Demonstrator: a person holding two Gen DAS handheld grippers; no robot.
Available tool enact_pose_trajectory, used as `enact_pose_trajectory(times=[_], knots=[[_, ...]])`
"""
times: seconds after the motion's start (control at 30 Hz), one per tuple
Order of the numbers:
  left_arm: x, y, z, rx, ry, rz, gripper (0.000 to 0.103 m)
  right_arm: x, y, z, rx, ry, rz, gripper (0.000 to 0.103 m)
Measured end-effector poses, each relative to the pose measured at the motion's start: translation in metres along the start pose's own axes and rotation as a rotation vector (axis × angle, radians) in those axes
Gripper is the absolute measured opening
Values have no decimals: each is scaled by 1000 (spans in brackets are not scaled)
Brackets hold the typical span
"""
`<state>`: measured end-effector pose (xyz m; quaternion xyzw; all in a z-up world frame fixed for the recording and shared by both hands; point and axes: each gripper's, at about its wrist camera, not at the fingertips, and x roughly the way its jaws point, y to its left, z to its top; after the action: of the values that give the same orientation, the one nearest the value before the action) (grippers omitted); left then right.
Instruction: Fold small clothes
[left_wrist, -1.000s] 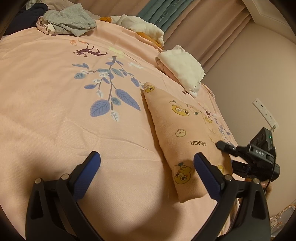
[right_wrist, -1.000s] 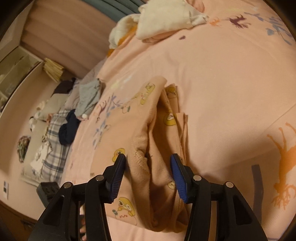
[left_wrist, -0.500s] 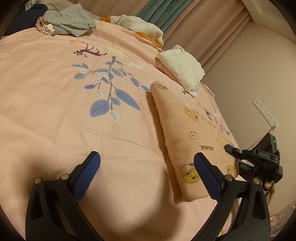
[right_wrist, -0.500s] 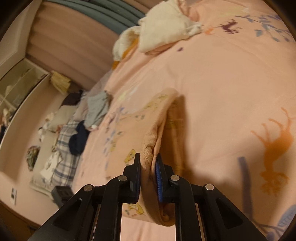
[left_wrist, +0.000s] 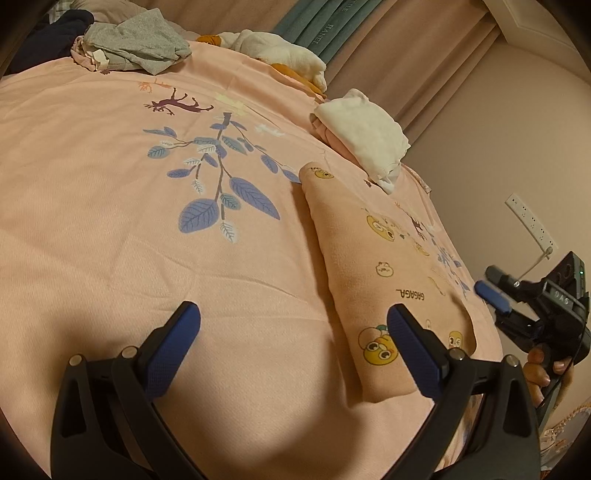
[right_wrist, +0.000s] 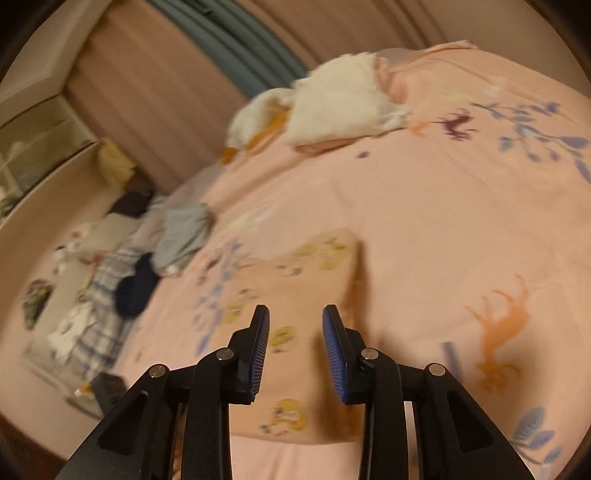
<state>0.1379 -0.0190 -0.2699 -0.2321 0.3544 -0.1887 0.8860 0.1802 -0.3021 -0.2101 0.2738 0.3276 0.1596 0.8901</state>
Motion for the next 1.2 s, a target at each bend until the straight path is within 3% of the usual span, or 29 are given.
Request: enact_pose_trajectory(times=[0.13, 0.2, 0.37, 0.43, 0.47, 0.53, 0.6, 0.63, 0.7, 0.8, 0.93, 1.0, 1.07, 1.13, 1.2], knots=[[1, -1, -1, 2, 0, 4, 101, 30, -17, -3, 41, 117, -153, 29], [1, -1, -1, 7, 1, 8, 101, 41, -32, -5, 107, 174, -165, 26], [0, -6, 0, 27, -4, 63, 99, 18, -25, 0, 109, 99, -106, 26], [-2, -10, 0, 20, -20, 109, 91, 6, -19, 0, 86, 54, -68, 26], [-3, -11, 1, 10, -23, 114, 82, 3, -15, 0, 68, 37, -42, 26], [-1, -15, 3, -18, 11, 80, 67, 2, -11, 1, 38, 25, -4, 26], [0, -21, 6, -43, 38, 23, 44, 8, -12, 2, 43, 35, 0, 26], [0, -26, 7, -42, 40, 6, 41, 13, -13, 1, 46, 45, -2, 26], [1, -43, 8, 6, 32, 22, 28, 18, -13, 0, 40, 68, -6, 26], [5, -77, 9, 155, 44, 53, 19, 19, -10, 0, 21, 75, 12, 26], [18, -104, 16, 189, 88, -52, 20, 17, -7, 2, 10, 57, 79, 26], [30, -106, 16, 200, 113, -27, 20, 23, -8, 1, -2, 64, 104, 26], [46, -99, 10, 189, 165, 30, 19, 33, -13, 0, 2, 96, 77, 26], [51, -92, 0, 173, 181, 14, 19, 49, -25, -3, 44, 167, -7, 26], [50, -89, -7, 179, 190, -3, 19, 54, -35, -4, 82, 189, -3, 17]])
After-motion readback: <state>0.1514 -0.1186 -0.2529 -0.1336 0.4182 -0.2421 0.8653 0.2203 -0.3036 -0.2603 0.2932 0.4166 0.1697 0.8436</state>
